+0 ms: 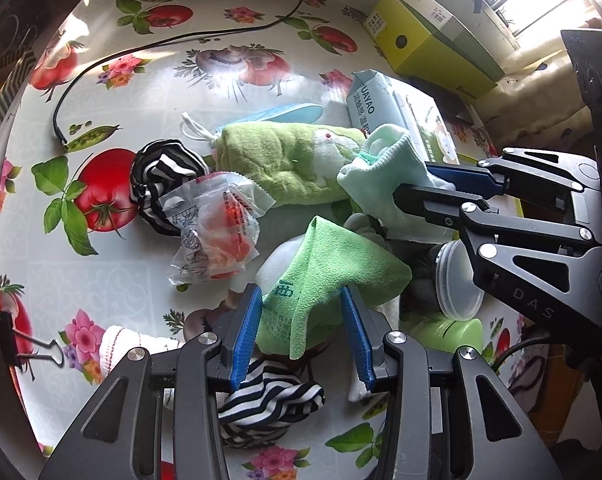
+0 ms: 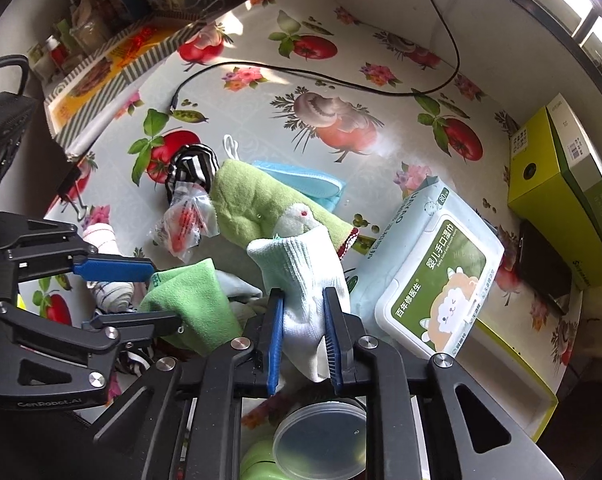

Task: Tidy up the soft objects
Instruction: 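Grasp the white knit sock with the right gripper while the left gripper grasps the green cloth, then carry the white sock with the right gripper while the left carries the green cloth to the box tray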

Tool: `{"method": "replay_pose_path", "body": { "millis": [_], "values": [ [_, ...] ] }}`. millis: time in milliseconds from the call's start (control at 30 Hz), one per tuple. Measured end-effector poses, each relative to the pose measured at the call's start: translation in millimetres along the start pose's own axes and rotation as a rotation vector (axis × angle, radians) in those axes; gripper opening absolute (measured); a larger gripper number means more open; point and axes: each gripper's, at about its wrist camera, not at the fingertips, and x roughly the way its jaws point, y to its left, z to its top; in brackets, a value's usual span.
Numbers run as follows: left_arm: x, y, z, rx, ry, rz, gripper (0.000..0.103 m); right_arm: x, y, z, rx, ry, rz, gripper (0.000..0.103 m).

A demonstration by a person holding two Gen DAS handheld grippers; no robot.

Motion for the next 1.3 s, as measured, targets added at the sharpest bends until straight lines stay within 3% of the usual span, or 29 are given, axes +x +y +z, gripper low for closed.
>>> {"method": "replay_pose_path", "body": {
  "millis": [133, 167, 233, 367, 700, 933, 1300],
  "values": [
    [-1.1, -3.3, 0.1, 0.019, -0.021, -0.001, 0.041, -10.8, -2.1, -3.7, 0.025, -0.025, 0.009, 0.018],
    [-2.7, -4.1, -0.3, 0.021, -0.031, -0.005, 0.029, -14.2, -3.0, -4.8, 0.032, -0.033, 0.010, 0.018],
    [-4.5, -4.8, -1.0, 0.023, -0.035, -0.005, 0.016, -20.9, -5.0, -7.4, 0.046, -0.046, 0.013, 0.018],
    [-14.1, -5.1, -4.0, 0.017, -0.063, -0.014, 0.008, -34.2, -9.2, -13.5, 0.072, -0.073, 0.017, 0.018],
    [-54.4, -12.4, -1.5, 0.007, -0.148, -0.013, 0.007, -68.0, -18.8, -26.7, 0.144, -0.153, 0.033, 0.018],
    [-63.8, -29.5, 10.1, 0.035, -0.164, 0.011, 0.007, -85.2, -35.1, -43.3, 0.210, -0.191, 0.028, 0.018],
    [-63.3, -93.7, 41.4, 0.179, -0.176, 0.021, 0.007, -109.1, -83.7, -82.9, 0.369, -0.243, -0.008, 0.018]
  ]
}}
